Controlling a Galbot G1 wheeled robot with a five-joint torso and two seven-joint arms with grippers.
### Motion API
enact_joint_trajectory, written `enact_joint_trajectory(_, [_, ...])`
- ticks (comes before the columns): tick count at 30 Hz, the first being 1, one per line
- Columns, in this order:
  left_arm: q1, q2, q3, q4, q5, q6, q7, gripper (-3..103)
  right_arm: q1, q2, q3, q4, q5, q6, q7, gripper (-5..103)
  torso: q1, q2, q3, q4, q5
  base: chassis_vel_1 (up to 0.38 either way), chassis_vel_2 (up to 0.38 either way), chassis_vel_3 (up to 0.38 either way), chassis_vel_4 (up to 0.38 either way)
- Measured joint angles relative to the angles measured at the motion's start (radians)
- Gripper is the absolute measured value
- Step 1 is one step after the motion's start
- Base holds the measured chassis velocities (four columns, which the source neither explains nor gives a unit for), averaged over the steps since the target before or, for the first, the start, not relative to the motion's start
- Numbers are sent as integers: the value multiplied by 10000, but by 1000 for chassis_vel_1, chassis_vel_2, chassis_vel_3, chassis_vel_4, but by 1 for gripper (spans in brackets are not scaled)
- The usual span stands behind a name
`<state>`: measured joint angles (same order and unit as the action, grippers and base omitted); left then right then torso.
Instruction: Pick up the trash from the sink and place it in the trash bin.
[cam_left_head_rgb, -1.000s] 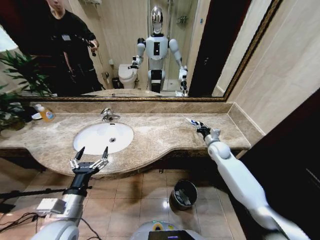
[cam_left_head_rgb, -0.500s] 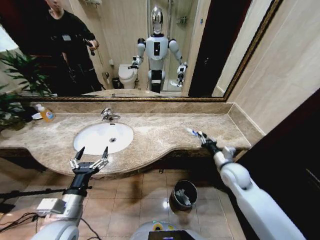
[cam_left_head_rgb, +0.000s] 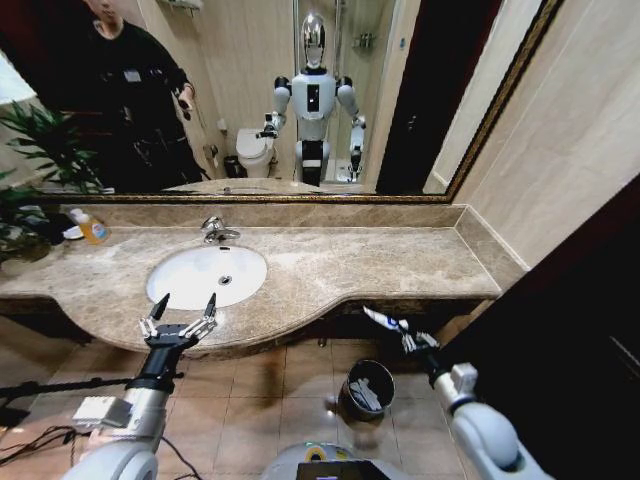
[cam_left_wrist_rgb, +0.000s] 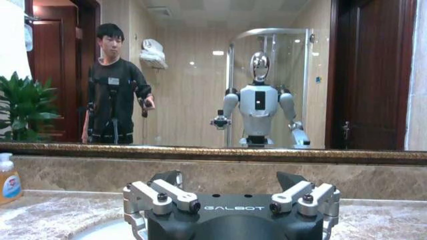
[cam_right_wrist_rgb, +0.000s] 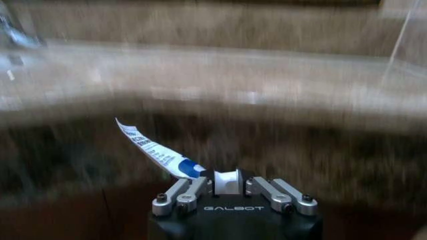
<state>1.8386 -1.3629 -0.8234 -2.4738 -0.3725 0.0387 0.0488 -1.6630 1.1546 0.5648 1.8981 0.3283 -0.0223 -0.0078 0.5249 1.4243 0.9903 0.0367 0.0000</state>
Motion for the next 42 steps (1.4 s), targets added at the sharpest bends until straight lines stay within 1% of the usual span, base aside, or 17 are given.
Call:
enact_joint_trajectory(2, [0, 0, 0, 0, 0, 0, 0, 100, 371, 207, -184, -968, -266, 213, -49, 20, 1, -1, 1, 2, 3, 0, 0, 0, 0])
enact_joint_trajectory(3, [0, 0, 0, 0, 0, 0, 0, 100, 371, 207, -184, -968, -266, 213, -49, 20, 1, -1, 1, 2, 3, 0, 0, 0, 0])
enact_joint_trajectory(6, [0, 0, 0, 0, 0, 0, 0, 100, 973, 493, -455, -2596, -517, 493, -290, 20, 3, -2, 1, 2, 1, 0, 0, 0, 0])
enact_joint_trajectory(7, [0, 0, 0, 0, 0, 0, 0, 100, 973, 493, -455, -2596, -517, 493, -290, 20, 3, -2, 1, 2, 1, 0, 0, 0, 0])
enact_joint_trajectory(10, [0, 0, 0, 0, 0, 0, 0, 100, 1498, 825, -573, -4067, -744, 918, -659, 20, 2, -1, 1, 2, 1, 0, 0, 0, 0])
enact_joint_trajectory(11, [0, 0, 0, 0, 0, 0, 0, 100, 1498, 825, -573, -4067, -744, 918, -659, 20, 2, -1, 1, 2, 1, 0, 0, 0, 0])
enact_joint_trajectory(14, [0, 0, 0, 0, 0, 0, 0, 100, 1965, 1118, -613, -5517, -1266, 1465, -1007, 20, 3, -2, 1, 1, 0, 0, 0, 0, 0])
enact_joint_trajectory(15, [0, 0, 0, 0, 0, 0, 0, 100, 1965, 1118, -613, -5517, -1266, 1465, -1007, 20, 3, -2, 1, 1, 0, 0, 0, 0, 0])
enact_joint_trajectory(17, [0, 0, 0, 0, 0, 0, 0, 100, 2406, 1353, -646, -6605, -1549, 1826, -1077, 20, 2, -1, 1, 1, 1, 0, 0, 0, 0])
enact_joint_trajectory(19, [0, 0, 0, 0, 0, 0, 0, 100, 2552, 1431, -660, -6943, -1609, 1928, -1088, 20, 3, -1, 1, 2, 1, 0, 0, 0, 0])
enact_joint_trajectory(21, [0, 0, 0, 0, 0, 0, 0, 100, 2915, 1597, -738, -7827, -1748, 2172, -1113, 20, 3, -2, 1, 1, 0, 0, 0, 0, 0])
enact_joint_trajectory(22, [0, 0, 0, 0, 0, 0, 0, 100, 2915, 1597, -738, -7827, -1748, 2172, -1113, 20, 3, -2, 1, 1, 0, 0, 0, 0, 0])
enact_joint_trajectory(29, [0, 0, 0, 0, 0, 0, 0, 100, 3809, 2116, -806, -9379, -2161, 2610, -1140, 20, 2, -1, 1, 1, -1, 0, 0, 0, 0])
enact_joint_trajectory(34, [0, 0, 0, 0, 0, 0, 0, 100, 4224, 2243, -812, -10043, -2376, 2855, -1135, 20, 2, -1, 1, 2, -2, 0, 0, 0, 0])
enact_joint_trajectory(40, [0, 0, 0, 0, 0, 0, 1, 100, 4260, 2323, -826, -10125, -2559, 2892, -1102, 20, 2, -1, 1, 2, -1, 0, 0, 0, 0])
enact_joint_trajectory(41, [0, 0, 0, 0, 0, 0, 0, 100, 4241, 2326, -830, -10114, -2615, 2893, -1096, 18, 2, -1, 1, 2, 1, 0, 0, 0, 0])
enact_joint_trajectory(42, [0, 0, 0, 0, 0, 0, 0, 100, 4212, 2325, -833, -10093, -2674, 2893, -1090, 21, 2, -1, 1, 2, 0, 0, 0, 0, 0])
